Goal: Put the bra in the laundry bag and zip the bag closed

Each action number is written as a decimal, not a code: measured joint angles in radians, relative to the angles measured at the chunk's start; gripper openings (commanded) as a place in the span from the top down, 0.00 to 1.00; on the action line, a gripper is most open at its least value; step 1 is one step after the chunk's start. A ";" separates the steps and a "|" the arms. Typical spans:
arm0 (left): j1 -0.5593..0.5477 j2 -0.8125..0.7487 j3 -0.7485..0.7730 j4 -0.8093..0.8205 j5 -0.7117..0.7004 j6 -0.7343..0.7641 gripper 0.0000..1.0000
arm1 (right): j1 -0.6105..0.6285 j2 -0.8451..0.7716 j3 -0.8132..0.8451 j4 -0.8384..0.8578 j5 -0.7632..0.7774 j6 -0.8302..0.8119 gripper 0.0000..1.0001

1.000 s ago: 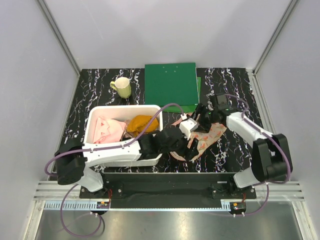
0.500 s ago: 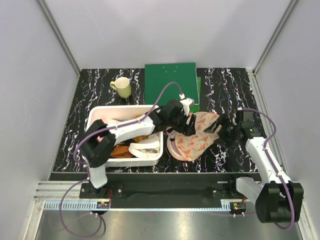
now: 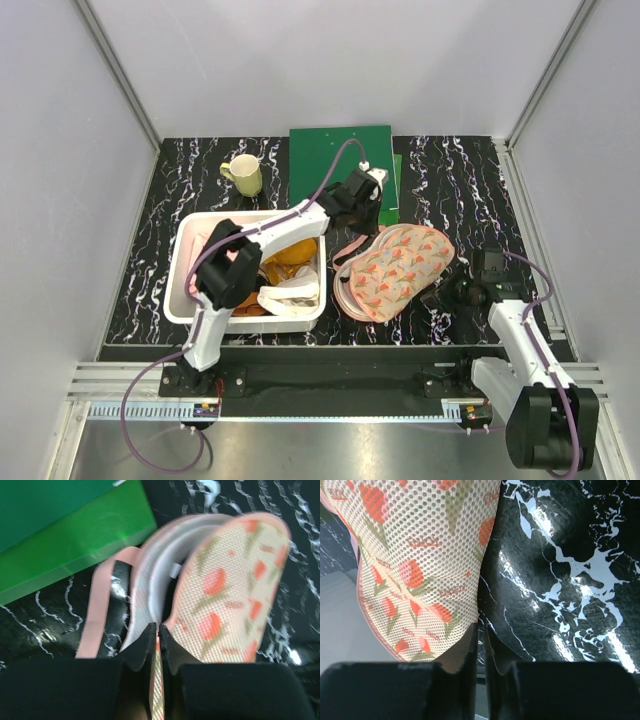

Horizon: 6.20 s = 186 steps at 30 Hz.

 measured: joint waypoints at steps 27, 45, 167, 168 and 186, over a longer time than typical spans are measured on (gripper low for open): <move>0.000 0.196 0.100 -0.108 -0.078 -0.076 1.00 | 0.184 0.487 0.148 0.341 0.011 0.023 0.91; -0.014 -0.015 0.003 -0.198 -0.230 -0.018 0.51 | 0.193 0.489 0.232 0.261 0.081 -0.105 0.61; -0.531 -0.152 -0.766 0.961 -0.646 0.002 0.63 | 0.074 -0.034 -0.153 0.336 -0.021 0.807 0.91; -0.530 -0.152 -0.765 0.961 -0.654 0.002 0.63 | 0.074 -0.040 -0.153 0.327 -0.020 0.808 0.92; -0.515 -0.140 -0.711 0.956 -0.686 -0.024 0.99 | 0.074 -0.068 -0.153 0.274 0.014 0.805 0.96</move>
